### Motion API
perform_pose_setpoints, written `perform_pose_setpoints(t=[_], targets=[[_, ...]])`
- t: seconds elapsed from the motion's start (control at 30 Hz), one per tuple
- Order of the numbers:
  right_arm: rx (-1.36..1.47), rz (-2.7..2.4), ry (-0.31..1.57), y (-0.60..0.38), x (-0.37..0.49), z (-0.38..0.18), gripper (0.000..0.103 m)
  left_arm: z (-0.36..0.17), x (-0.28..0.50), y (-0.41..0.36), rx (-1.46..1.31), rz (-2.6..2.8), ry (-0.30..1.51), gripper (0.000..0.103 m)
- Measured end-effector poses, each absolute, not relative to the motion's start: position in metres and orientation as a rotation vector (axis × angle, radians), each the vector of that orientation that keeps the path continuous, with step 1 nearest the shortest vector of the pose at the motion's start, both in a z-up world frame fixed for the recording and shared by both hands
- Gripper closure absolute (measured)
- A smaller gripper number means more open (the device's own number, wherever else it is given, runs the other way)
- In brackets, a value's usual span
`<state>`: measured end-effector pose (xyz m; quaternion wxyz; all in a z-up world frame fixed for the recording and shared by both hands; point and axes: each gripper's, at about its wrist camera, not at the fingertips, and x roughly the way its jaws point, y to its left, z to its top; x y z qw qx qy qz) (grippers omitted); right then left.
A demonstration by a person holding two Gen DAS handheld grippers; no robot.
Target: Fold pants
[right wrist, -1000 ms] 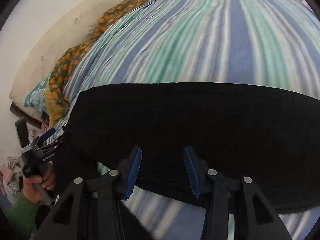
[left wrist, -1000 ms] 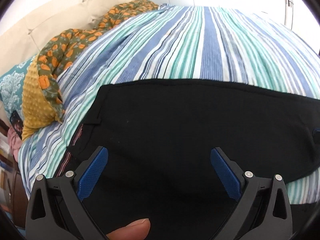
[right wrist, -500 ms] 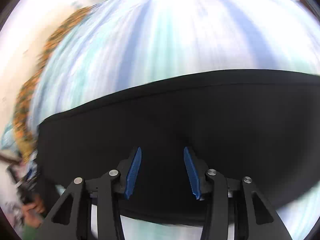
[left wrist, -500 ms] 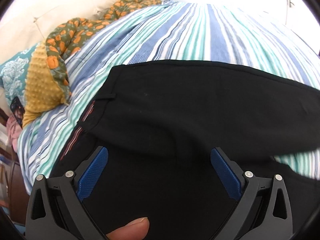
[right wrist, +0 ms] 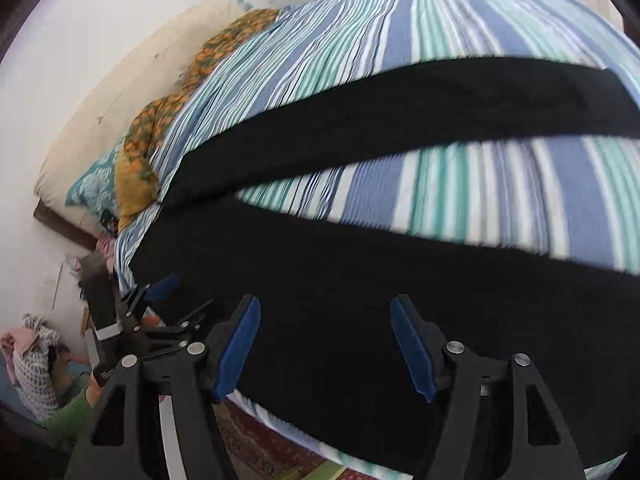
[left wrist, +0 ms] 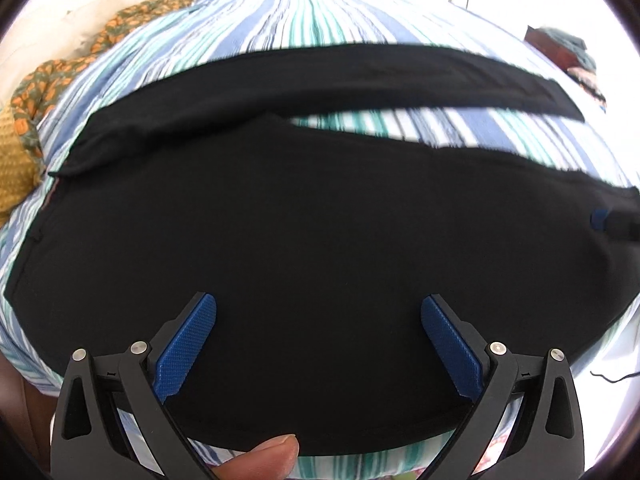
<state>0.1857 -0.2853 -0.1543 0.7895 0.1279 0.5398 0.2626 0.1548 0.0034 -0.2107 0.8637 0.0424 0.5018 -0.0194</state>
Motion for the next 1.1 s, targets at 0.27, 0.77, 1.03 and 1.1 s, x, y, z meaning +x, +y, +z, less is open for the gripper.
perform_pose_setpoints(t=[0.27, 0.77, 1.03, 1.1], targets=[[0.426, 0.293, 1.198, -0.381, 0.172, -0.177, 0.036, -0.199, 0.139, 0.053, 0.048, 0.104, 1.044, 0.001], [0.521, 0.231, 1.169, -0.405, 0.23, -0.122, 0.034, -0.161, 0.236, 0.181, -0.087, 0.395, 0.88, 0.001], [0.38, 0.734, 1.226, -0.159, 0.333, -0.098, 0.032, -0.236, 0.251, 0.219, -0.19, 0.466, 0.98, 0.0], [0.261, 0.782, 1.174, -0.112, 0.345, -0.097, 0.032, -0.236, 0.252, 0.218, -0.175, 0.474, 0.979, 0.0]])
